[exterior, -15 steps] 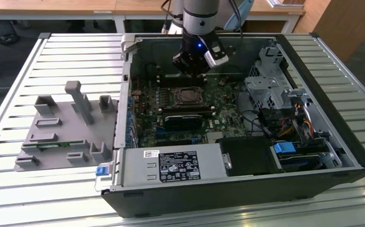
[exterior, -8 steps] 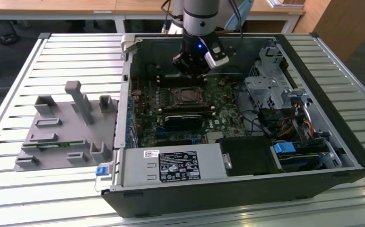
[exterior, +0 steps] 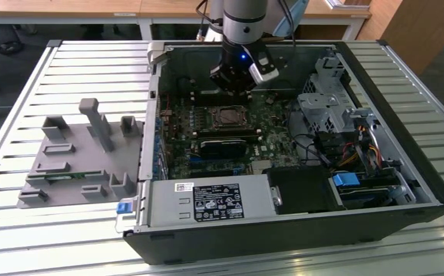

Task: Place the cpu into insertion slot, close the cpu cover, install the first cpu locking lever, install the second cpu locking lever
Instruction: 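Install the second cpu locking lever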

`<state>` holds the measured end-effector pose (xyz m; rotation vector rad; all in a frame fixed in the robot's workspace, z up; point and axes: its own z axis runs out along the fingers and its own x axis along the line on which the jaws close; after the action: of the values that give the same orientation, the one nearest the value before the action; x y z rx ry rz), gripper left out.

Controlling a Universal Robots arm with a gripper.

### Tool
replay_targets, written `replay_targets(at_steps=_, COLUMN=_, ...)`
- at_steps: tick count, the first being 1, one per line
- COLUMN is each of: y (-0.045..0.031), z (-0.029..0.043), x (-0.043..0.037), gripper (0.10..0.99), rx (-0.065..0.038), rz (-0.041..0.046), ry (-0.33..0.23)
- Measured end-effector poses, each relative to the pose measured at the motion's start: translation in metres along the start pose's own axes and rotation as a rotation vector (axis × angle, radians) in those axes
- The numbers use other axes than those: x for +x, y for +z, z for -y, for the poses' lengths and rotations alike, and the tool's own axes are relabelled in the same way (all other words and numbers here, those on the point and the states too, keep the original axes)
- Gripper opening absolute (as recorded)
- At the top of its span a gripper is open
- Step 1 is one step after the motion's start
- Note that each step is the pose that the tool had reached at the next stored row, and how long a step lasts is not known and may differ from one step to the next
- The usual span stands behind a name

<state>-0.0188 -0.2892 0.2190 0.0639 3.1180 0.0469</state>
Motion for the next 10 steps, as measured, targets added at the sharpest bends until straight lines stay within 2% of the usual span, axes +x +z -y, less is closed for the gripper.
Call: replay_targets(at_steps=10, y=-0.0001, z=0.0067, x=-0.0003, gripper=0.106, rx=0.0, rz=0.0001, ry=0.0)
